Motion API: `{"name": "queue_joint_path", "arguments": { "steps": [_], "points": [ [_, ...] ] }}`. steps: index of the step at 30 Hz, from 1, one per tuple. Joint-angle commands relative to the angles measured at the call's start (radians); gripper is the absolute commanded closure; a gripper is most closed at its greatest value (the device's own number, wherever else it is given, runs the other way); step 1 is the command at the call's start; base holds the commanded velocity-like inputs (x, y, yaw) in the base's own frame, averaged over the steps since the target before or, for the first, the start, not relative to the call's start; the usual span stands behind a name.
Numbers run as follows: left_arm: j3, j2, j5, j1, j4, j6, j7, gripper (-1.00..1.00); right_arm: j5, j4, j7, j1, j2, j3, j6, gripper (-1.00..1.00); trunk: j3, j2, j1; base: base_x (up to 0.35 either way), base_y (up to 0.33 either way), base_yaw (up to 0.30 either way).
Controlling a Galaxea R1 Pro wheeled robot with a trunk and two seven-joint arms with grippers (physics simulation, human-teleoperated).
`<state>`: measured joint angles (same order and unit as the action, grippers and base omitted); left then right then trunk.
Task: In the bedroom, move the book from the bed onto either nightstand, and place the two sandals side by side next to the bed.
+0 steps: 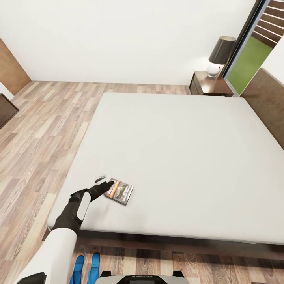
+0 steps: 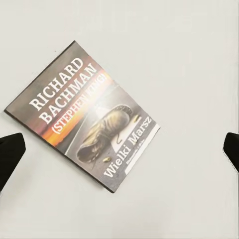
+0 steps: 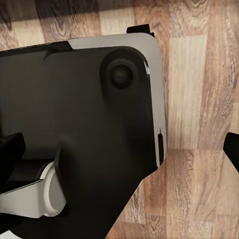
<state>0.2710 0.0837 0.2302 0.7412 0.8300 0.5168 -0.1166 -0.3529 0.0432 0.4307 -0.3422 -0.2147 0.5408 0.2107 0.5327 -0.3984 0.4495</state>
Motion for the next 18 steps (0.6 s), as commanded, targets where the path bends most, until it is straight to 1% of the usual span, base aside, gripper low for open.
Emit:
{"name": "queue_joint_path", "arguments": {
  "steps": [1, 3, 5, 6, 8, 9, 11, 12, 14, 18],
  "points": [
    [0.006, 0.001, 0.003, 0.002, 0.017, 0.008, -0.006, -1.00, -0.009, 0.004, 0.000, -0.001, -0.001, 0.008, 0.007, -1.00, 0.001, -0.002, 0.001, 0.006, 0.000, 0.000],
    [0.006, 0.000, 0.008, 0.008, 0.041, 0.008, -0.007, -1.00, -0.009, 0.004, 0.000, -0.001, -0.001, 0.008, 0.007, -1.00, 0.001, -0.002, 0.001, 0.028, 0.000, 0.000],
    [0.007, -0.002, 0.026, 0.014, 0.059, 0.007, -0.007, -1.00, -0.009, 0.004, 0.000, -0.001, -0.001, 0.008, 0.007, -1.00, 0.001, -0.002, 0.001, 0.059, 0.000, 0.000],
    [0.007, -0.005, 0.045, 0.017, 0.069, 0.007, -0.008, -1.00, -0.009, 0.004, 0.000, -0.001, -0.001, 0.008, 0.007, -1.00, 0.001, -0.002, 0.001, 0.054, 0.000, 0.000],
    [0.008, -0.020, 0.090, 0.020, 0.085, 0.007, -0.006, -1.00, -0.009, 0.004, 0.000, -0.001, -0.001, 0.008, 0.007, -1.00, 0.001, -0.002, 0.001, 0.028, 0.000, 0.000],
    [0.008, -0.025, 0.101, 0.021, 0.087, 0.007, -0.006, -1.00, -0.009, 0.004, 0.000, -0.001, -0.001, 0.008, 0.007, -1.00, 0.001, -0.002, 0.001, 0.018, 0.000, 0.000],
    [0.009, -0.041, 0.137, 0.022, 0.092, 0.006, -0.005, -1.00, -0.009, 0.004, 0.000, -0.001, -0.001, 0.008, 0.007, -1.00, 0.001, -0.002, 0.001, 0.009, 0.000, 0.000],
    [0.009, -0.046, 0.147, 0.022, 0.094, 0.005, -0.005, -1.00, -0.009, 0.004, 0.000, -0.001, -0.001, 0.008, 0.007, -1.00, 0.001, -0.002, 0.001, 0.005, 0.000, 0.000],
    [0.010, -0.052, 0.158, 0.022, 0.096, 0.003, -0.005, -1.00, -0.009, 0.004, 0.001, -0.001, -0.001, 0.008, 0.007, -1.00, 0.001, -0.002, 0.001, 0.002, 0.000, 0.000],
    [0.011, -0.061, 0.162, 0.023, 0.101, 0.002, -0.005, -1.00, -0.009, 0.004, 0.000, -0.001, 0.000, 0.007, 0.007, -1.00, 0.001, -0.002, 0.001, 0.000, 0.000, 0.000]
  ]
}}
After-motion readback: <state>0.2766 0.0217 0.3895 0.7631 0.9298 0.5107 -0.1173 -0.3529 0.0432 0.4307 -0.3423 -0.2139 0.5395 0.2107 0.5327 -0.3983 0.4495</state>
